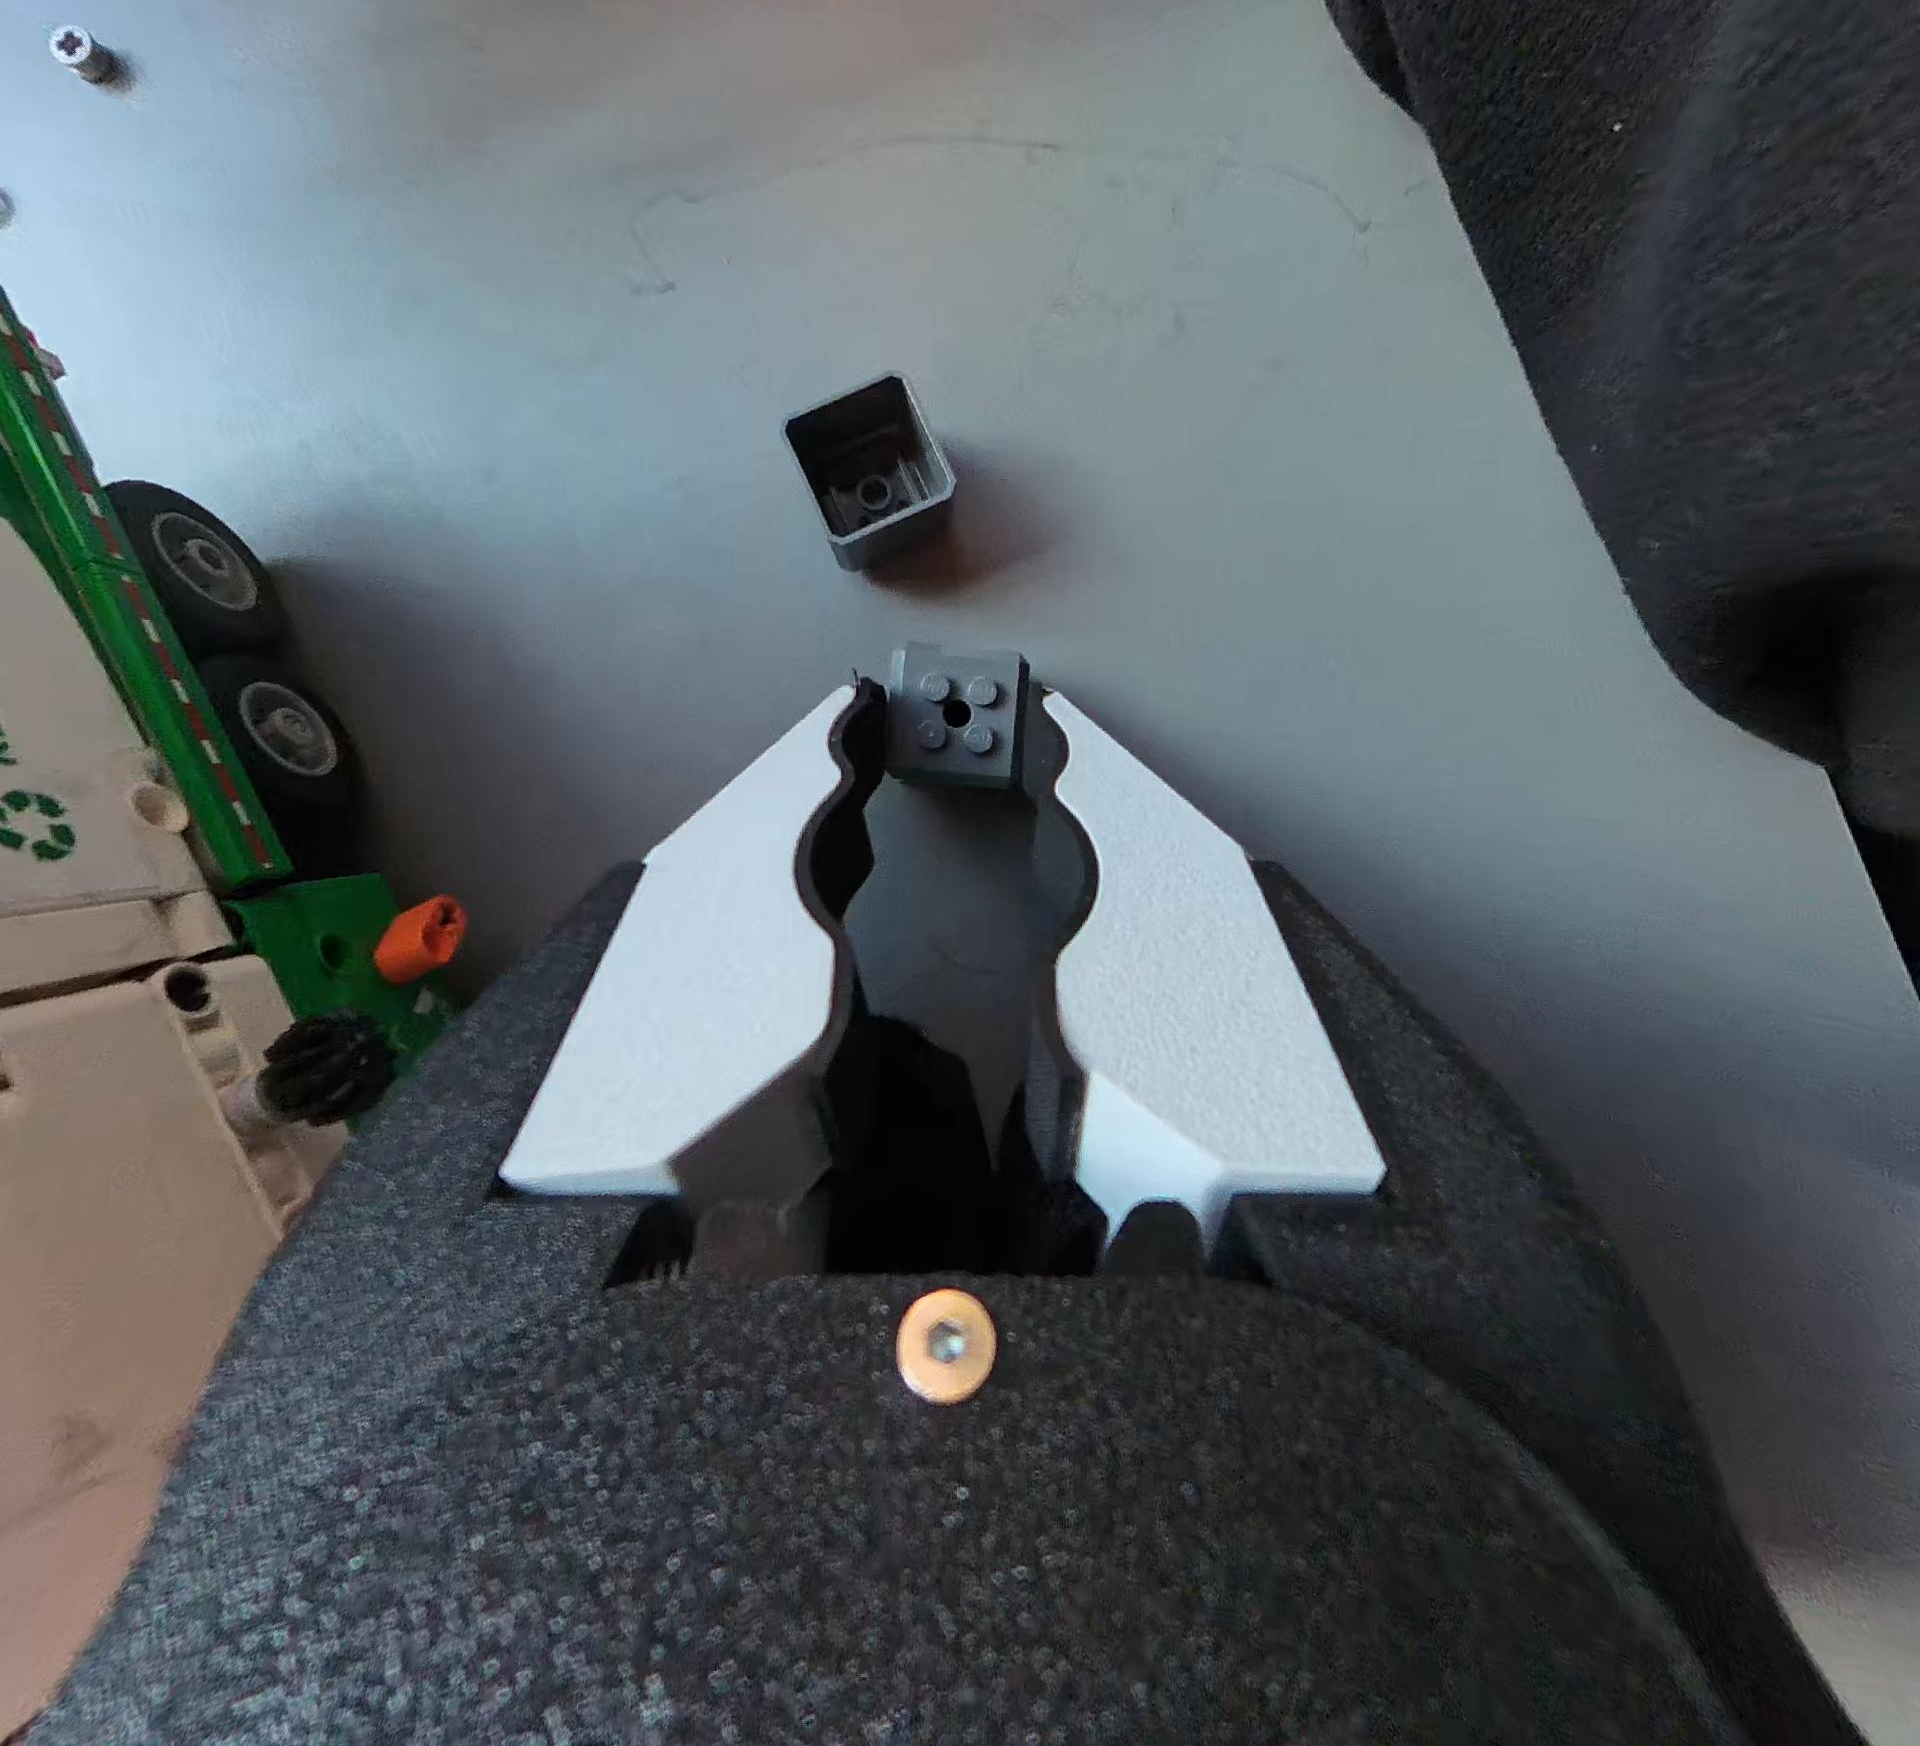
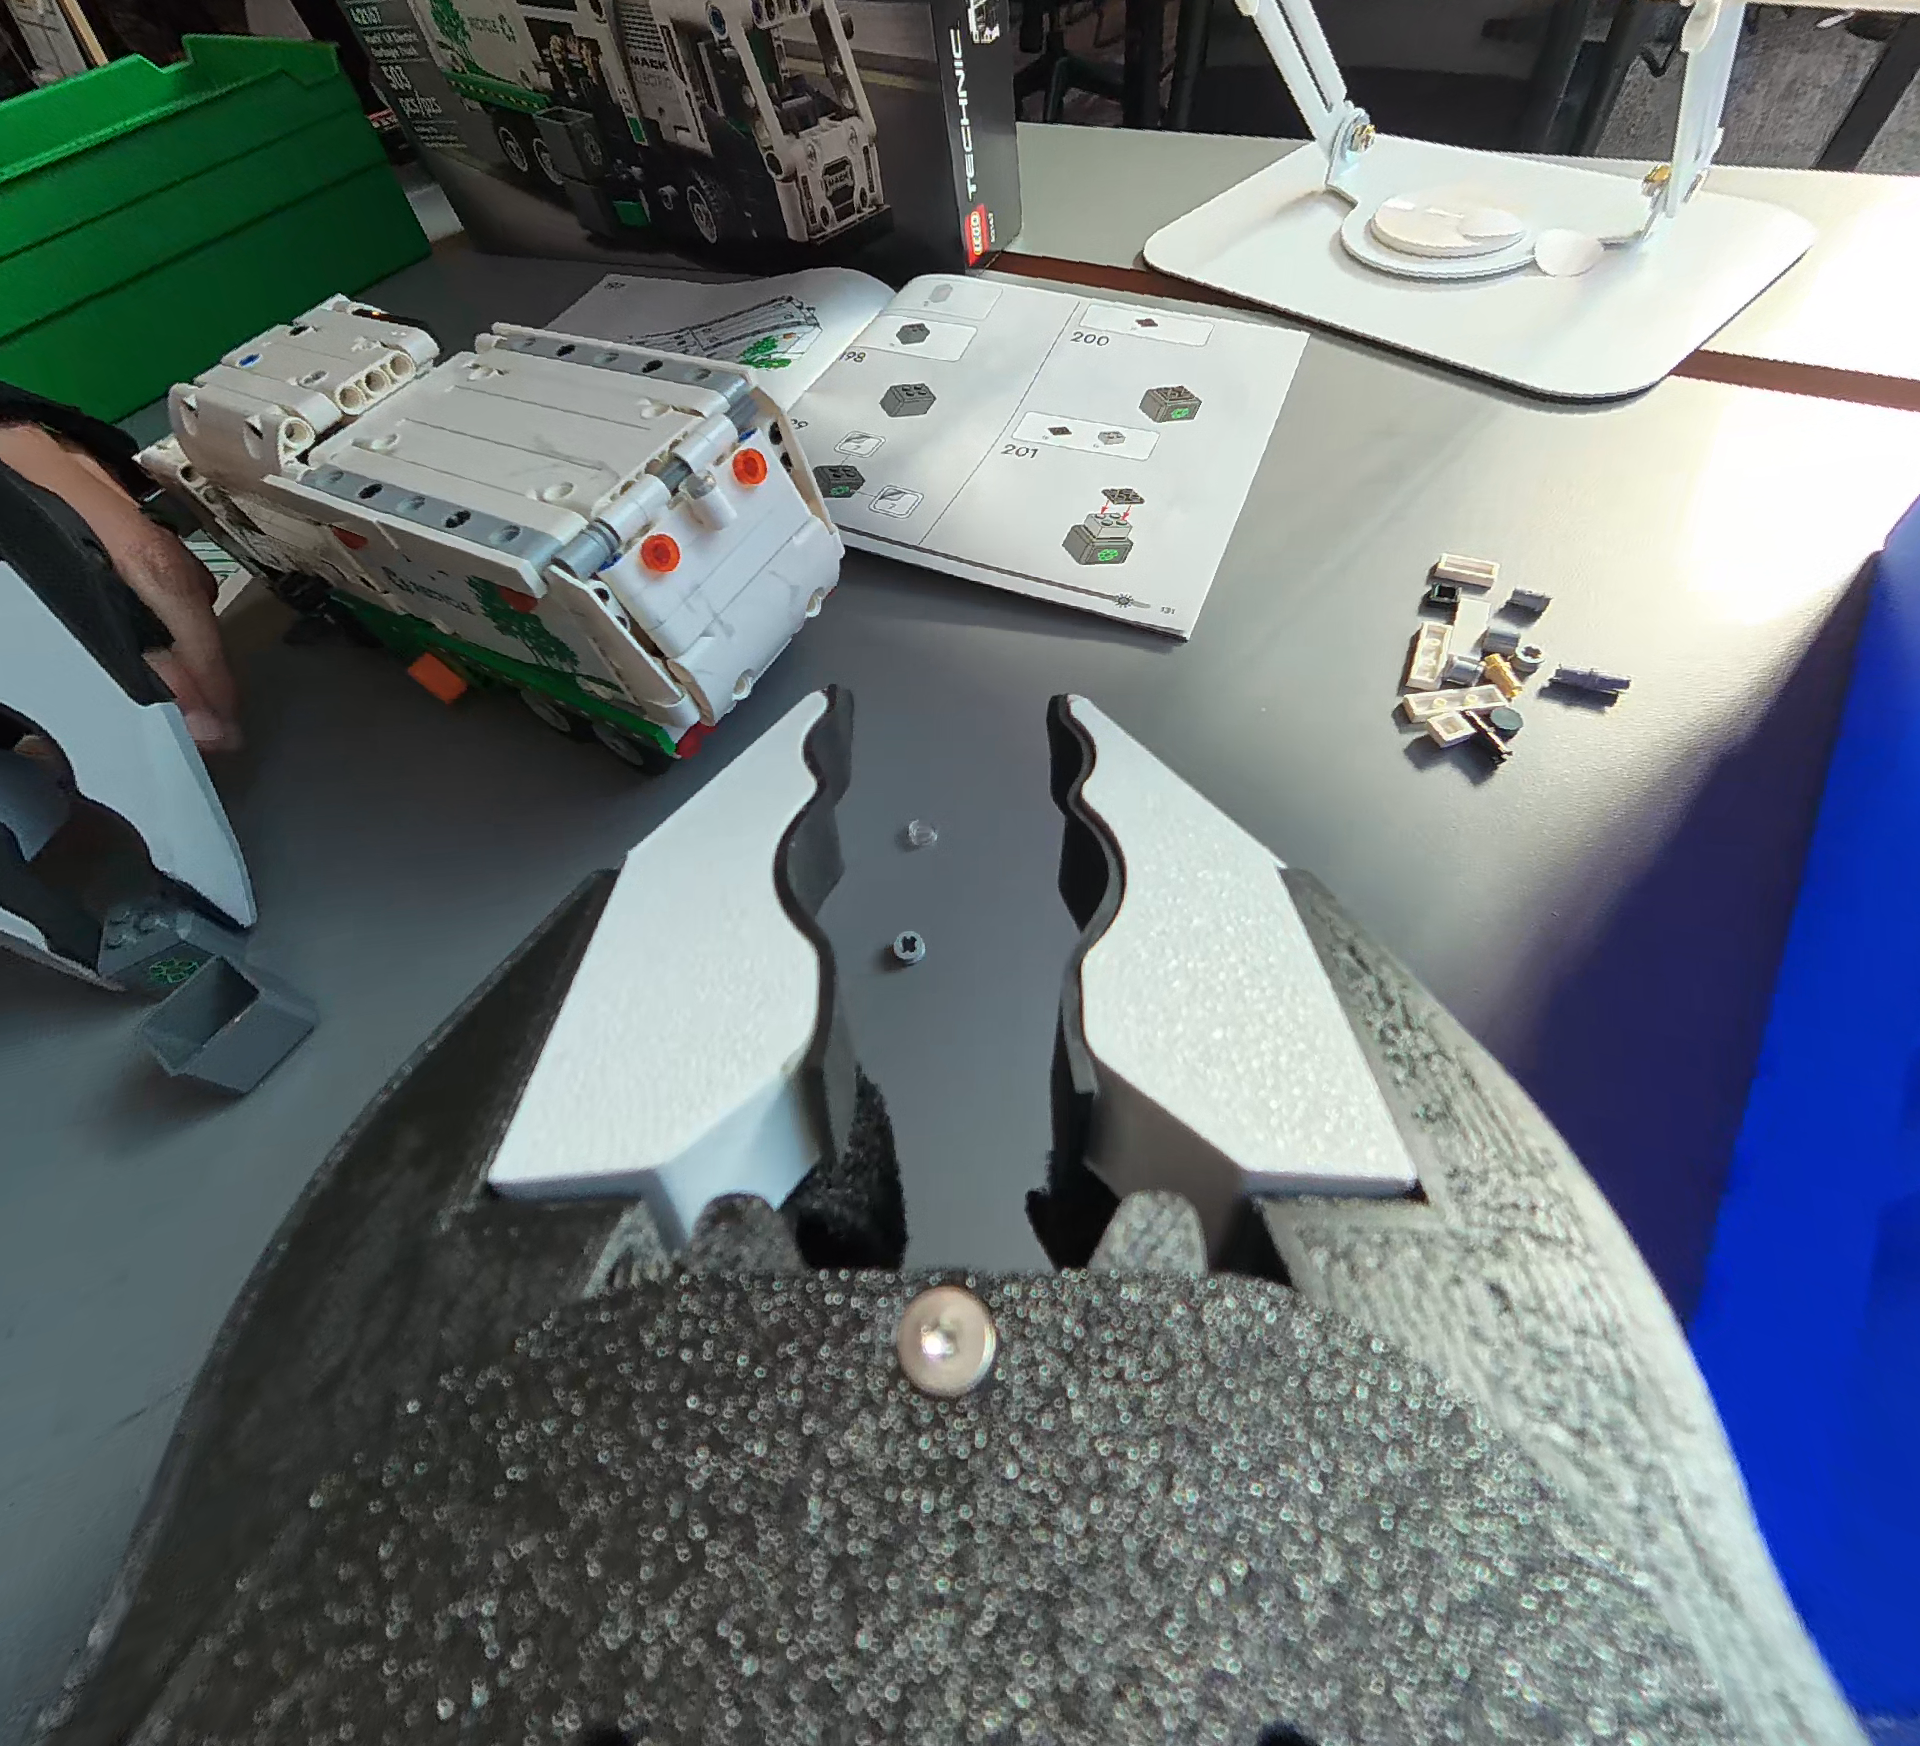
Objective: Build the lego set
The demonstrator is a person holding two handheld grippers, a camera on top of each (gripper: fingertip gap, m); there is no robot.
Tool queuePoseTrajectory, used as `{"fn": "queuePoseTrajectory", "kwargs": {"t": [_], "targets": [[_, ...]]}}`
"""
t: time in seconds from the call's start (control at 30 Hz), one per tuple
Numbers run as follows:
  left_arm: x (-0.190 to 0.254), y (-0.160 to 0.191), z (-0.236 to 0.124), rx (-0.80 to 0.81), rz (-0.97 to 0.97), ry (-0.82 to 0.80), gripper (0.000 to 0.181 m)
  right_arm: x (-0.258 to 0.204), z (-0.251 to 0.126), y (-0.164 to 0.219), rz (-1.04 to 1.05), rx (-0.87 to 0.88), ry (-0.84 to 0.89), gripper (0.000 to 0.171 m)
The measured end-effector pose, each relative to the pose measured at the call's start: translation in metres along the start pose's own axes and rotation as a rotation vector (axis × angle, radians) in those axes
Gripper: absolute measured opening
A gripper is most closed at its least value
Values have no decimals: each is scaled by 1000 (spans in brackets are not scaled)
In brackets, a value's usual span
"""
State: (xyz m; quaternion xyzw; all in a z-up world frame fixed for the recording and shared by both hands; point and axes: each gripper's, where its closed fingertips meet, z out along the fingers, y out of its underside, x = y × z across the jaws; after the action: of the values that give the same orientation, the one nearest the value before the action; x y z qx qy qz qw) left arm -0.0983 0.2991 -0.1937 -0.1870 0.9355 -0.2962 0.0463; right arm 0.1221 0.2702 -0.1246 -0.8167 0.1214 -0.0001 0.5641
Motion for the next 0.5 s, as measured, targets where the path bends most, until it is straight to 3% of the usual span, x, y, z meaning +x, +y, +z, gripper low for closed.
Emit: {"fn": "queuePoseTrajectory", "kwargs": {"t": [0.17, 0.3, 0.43, 0.5], "targets": [[0, 1, 3, -9, -11, -16, 26, -2, 0, 1, -6, -6, -9, 38], [-3, -6, -2, 7, -65, -90, 42, 1, -2, 1, -9, -1, 2, 37], [-1, -36, -43, 253, -213, -215, 42, -1, -2, -3, 4, 24, -14, 37], [-6, -34, -78, 379, -315, -337, 41, -2, -1, -5, -6, 30, -13, 36]]}}
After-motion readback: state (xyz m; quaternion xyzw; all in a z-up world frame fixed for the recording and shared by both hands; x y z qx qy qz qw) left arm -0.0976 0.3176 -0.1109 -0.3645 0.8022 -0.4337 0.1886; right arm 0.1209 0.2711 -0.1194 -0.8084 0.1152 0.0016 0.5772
